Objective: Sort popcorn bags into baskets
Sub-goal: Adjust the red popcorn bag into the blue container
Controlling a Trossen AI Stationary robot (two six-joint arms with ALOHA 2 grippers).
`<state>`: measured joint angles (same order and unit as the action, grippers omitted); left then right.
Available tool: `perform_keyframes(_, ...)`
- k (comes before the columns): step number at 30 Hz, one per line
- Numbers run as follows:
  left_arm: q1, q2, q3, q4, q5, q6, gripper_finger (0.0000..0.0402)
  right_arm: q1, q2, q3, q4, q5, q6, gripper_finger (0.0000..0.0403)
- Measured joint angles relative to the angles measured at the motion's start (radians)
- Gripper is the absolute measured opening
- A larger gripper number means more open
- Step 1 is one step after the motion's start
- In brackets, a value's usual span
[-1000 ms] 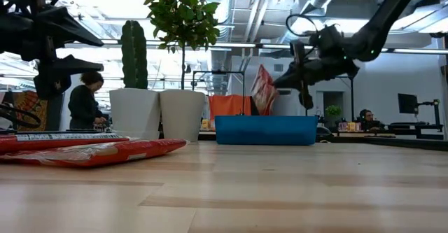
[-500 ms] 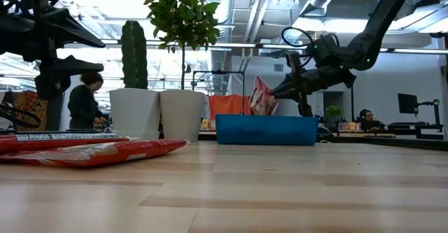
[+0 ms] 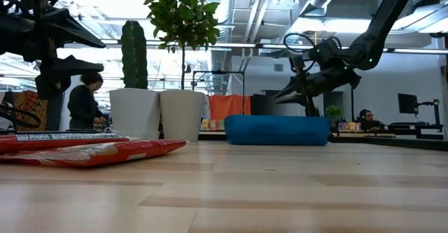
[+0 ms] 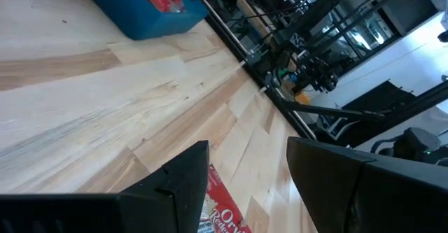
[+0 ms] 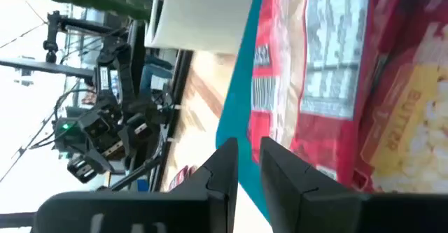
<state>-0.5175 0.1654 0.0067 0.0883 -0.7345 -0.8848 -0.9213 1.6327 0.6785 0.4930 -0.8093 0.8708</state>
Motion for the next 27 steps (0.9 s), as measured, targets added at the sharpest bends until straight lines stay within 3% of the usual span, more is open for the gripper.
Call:
perform_keyframes(8,0.0,0.0,0.0,0.0,0.0,0.001,0.0183,0.028,-0.153,0.052,-0.052,0.046,-0.078,0.0074)
perform_keyframes(11,0.0,0.0,0.0,0.0,-0.007,0.001,0.0183,0.058,-0.2,0.126,-0.227,0.146,-0.158,0.0071)
perform_keyframes(18,0.0,0.0,0.0,0.0,-0.011,-0.007,0.0183,0.164,-0.191,0.387,-0.855,0.479,-0.438,0.006)
perform_keyframes(27,0.0,0.0,0.0,0.0,-0.011,-0.023,0.0183,0.237,-0.139,0.52,-0.984,0.552,-0.525,0.008)
